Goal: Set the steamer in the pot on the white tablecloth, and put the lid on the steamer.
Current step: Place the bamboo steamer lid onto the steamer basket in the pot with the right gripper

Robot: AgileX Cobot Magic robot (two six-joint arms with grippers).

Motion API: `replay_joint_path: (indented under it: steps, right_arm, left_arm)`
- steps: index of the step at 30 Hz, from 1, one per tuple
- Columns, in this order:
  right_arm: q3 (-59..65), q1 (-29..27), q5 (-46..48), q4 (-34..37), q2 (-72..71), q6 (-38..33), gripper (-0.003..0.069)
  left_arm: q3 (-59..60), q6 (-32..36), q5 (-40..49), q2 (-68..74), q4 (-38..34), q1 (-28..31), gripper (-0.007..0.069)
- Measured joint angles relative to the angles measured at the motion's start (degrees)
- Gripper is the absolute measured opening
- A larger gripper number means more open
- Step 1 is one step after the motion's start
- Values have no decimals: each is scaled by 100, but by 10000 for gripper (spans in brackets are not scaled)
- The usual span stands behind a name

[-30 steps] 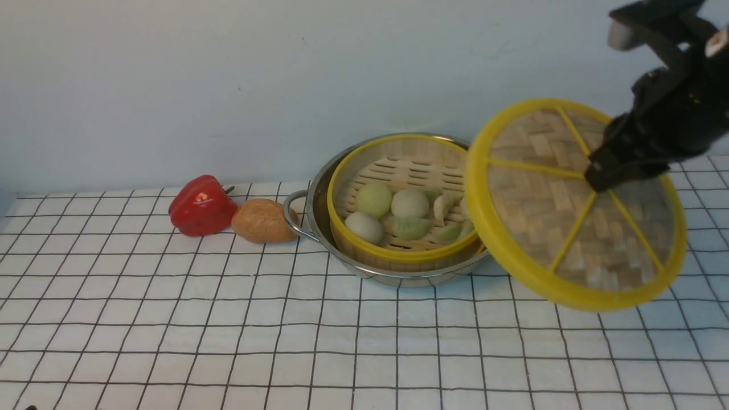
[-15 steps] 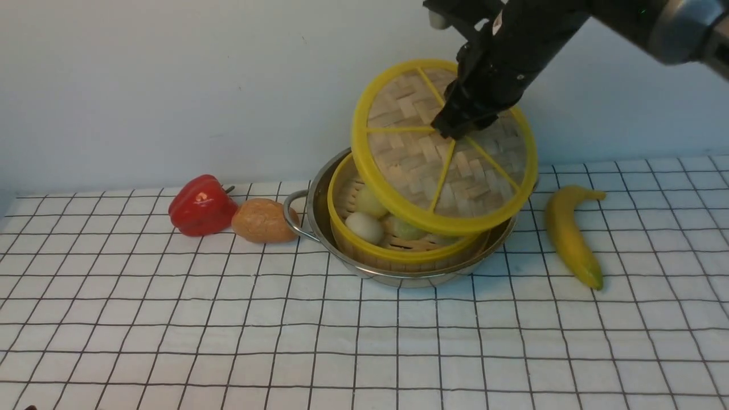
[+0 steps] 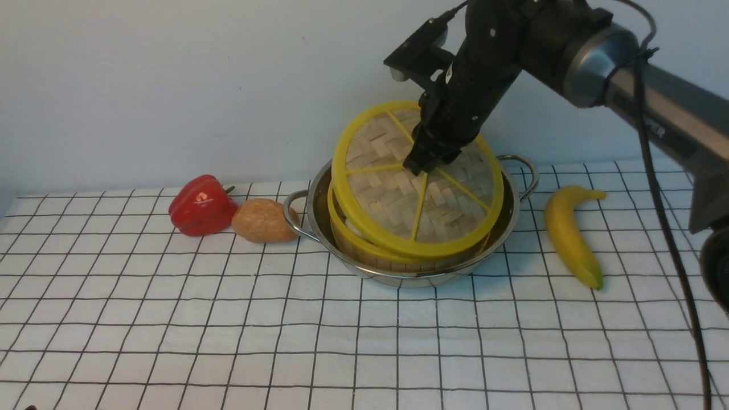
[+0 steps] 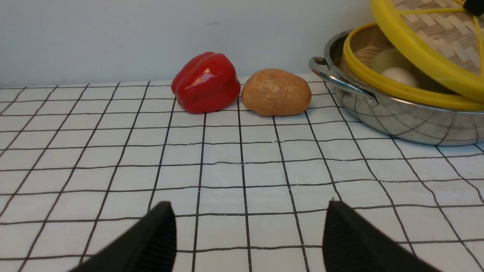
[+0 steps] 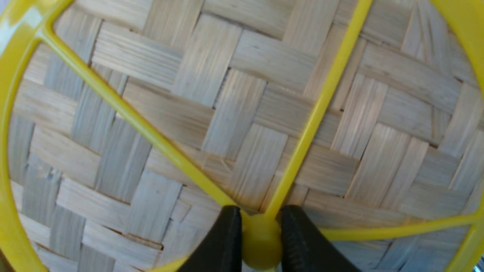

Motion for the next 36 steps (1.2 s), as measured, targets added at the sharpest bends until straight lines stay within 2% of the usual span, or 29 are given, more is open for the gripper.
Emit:
replay_joint_path:
  steps: [17,28,36]
  right_arm:
    - [-17,20,-632,57,337,-697,148]
    - [-17,20,-658,125,344,-837,148]
    - [-48,20,-734,268,423,-1222,148]
  left_arm:
    - [0,0,0,0,0,0,482]
    - [0,0,0,0,0,0,482]
    - [0,0,0,0,0,0,482]
